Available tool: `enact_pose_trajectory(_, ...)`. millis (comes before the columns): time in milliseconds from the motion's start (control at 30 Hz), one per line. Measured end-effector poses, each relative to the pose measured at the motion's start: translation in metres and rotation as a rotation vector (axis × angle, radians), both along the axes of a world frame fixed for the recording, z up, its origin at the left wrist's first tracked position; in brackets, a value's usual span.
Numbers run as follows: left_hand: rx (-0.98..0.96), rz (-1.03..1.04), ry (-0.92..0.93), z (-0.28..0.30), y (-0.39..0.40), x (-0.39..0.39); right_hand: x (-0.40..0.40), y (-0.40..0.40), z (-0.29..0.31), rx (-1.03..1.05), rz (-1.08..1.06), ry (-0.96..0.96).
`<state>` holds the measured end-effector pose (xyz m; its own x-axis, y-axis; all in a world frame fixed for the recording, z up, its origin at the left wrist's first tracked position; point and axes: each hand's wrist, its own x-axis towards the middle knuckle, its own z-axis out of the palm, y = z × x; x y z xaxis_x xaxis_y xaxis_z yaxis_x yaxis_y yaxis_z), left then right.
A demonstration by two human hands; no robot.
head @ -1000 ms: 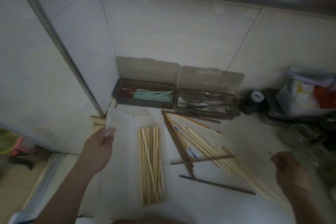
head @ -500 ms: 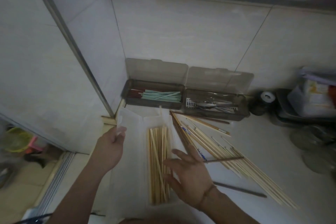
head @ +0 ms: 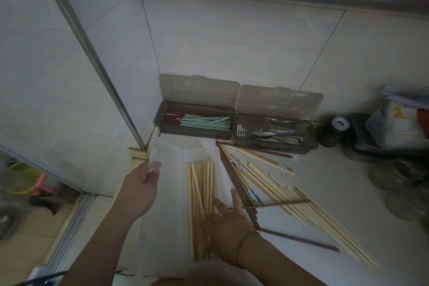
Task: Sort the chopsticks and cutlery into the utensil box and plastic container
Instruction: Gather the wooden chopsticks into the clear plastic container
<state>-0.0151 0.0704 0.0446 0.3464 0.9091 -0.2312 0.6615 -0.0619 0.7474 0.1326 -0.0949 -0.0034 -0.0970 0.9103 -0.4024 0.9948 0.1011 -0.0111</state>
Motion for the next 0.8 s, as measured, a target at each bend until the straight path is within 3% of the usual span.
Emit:
enact_pose_trajectory(133,-0.004,0.003,0.003,-0.001,0.001,-0.001,0.031,-0.024,0.008,0.534,-0.046,0.312)
enact_pose_trajectory(200,-0.004,0.001,0.007,-0.002,0.002,-0.001,0.063,-0.039,0.007,0.768,-0.257,0.443)
enact_pose_trajectory(267,-0.005,-0.007,0.010,-0.002,0.002,-0.001,0.103,-0.064,-0.002,0.899,-0.623,0.352)
enact_pose_trajectory(300,-0.004,-0.010,0.012,-0.002,0.002,-0.001,0.123,-0.079,-0.008,0.865,-0.848,0.266)
enact_pose_trajectory(367,0.000,-0.011,0.016,-0.002,0.002,-0.001,0.156,-0.111,-0.021,0.592,-1.239,0.099)
enact_pose_trajectory(433,0.009,-0.015,0.023,-0.002,0.002,0.000,0.174,-0.140,-0.032,0.336,-1.402,0.021)
enact_pose_trajectory(800,0.018,-0.019,0.041,0.000,0.001,0.001,0.185,-0.166,-0.044,0.193,-1.415,-0.110)
